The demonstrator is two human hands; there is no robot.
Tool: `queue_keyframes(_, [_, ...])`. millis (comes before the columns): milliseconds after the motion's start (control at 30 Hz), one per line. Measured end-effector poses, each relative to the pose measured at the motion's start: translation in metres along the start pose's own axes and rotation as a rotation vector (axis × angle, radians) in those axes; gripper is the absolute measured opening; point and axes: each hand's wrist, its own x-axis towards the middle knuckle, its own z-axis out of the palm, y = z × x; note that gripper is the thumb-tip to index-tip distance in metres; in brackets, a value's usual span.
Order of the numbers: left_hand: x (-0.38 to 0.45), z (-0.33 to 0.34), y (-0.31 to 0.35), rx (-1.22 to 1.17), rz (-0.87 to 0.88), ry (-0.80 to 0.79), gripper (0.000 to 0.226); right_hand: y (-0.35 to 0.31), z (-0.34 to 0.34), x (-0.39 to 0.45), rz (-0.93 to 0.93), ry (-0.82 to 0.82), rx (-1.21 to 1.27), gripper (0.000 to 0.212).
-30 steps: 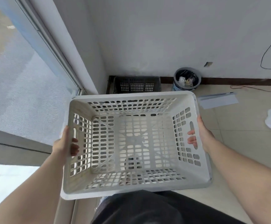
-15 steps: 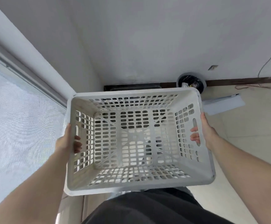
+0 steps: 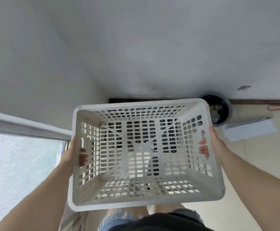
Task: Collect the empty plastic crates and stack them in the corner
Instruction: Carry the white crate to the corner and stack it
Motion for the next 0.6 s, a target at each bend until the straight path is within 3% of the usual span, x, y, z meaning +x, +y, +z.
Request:
queue_keyframes(333, [0.091,0.066,0.063,0.055,-0.077,-0.053,0.060,-0.061,0.039,0.090,0.079,-0.021,-0.009,0.085])
queue_keyframes(600, [0.181,0.106,0.067,0.030,-0.105,-0.062,0.066,-0.076,0.080,0.170,0.147,0.000,-0.009,0.100])
